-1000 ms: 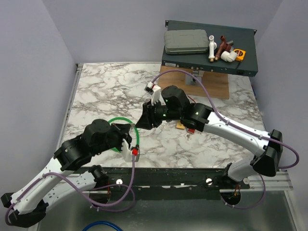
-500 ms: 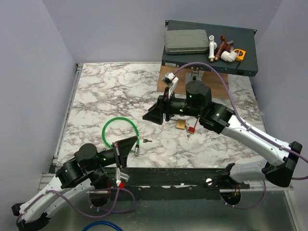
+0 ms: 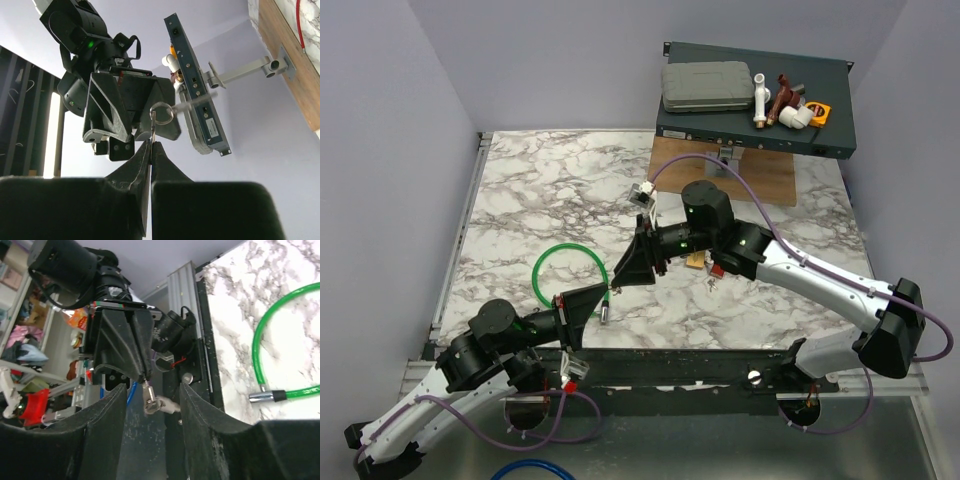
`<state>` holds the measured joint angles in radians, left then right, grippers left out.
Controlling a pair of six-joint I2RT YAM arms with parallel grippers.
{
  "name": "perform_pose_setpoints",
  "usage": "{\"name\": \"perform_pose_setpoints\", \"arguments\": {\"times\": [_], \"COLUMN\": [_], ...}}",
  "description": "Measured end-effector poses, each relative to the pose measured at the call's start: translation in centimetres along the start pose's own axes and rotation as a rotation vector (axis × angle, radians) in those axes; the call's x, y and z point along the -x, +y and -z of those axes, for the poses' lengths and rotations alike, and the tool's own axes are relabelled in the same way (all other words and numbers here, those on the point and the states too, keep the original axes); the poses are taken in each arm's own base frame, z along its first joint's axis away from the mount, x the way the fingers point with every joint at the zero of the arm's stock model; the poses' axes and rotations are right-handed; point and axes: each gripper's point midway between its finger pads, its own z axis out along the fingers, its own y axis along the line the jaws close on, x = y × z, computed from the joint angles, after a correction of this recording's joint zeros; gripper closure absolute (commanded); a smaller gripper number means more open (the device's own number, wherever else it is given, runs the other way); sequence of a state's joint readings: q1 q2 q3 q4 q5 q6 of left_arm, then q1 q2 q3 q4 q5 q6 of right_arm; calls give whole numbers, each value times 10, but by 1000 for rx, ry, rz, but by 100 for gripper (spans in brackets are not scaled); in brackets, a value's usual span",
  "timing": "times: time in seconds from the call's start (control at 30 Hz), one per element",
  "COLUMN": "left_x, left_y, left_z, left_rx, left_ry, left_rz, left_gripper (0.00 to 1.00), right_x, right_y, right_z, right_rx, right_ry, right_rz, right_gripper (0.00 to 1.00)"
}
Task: Unlock with the key
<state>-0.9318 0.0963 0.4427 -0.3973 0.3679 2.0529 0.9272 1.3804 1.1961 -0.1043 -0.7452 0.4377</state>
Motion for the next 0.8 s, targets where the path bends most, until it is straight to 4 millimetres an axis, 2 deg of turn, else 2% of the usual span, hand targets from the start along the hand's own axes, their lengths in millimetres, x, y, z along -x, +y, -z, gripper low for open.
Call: {"name": "perform_pose_setpoints", "arguments": {"times": [0.1,0.27,0.63,0.67,0.7,0.8], "left_x": [0,0,-1,0,0,0], "left_y": [0,2,4,3,3,1], "left_z": [0,2,2,2,2,1], "left_rx": [1,9,18,17,16,14], "left_ry": [-2,3,6,6,5,4], "left_rz": [0,-4,-7,-7,-6,-6], "left_gripper": [100,100,100,100,100,100], "right_x": [-1,-4,-15,-16,-16,-16], "right_y": [8,18,13,12,12,12], "right_z": [0,1,-5,-6,-6,-7], "right_rx": [45,107,141,142,143,146], "right_ry": [8,20,67,70,72,75], "right_rz": [0,-8,-77,-84,-88,-97], "right_gripper": [61,77,81,86,97,99]}}
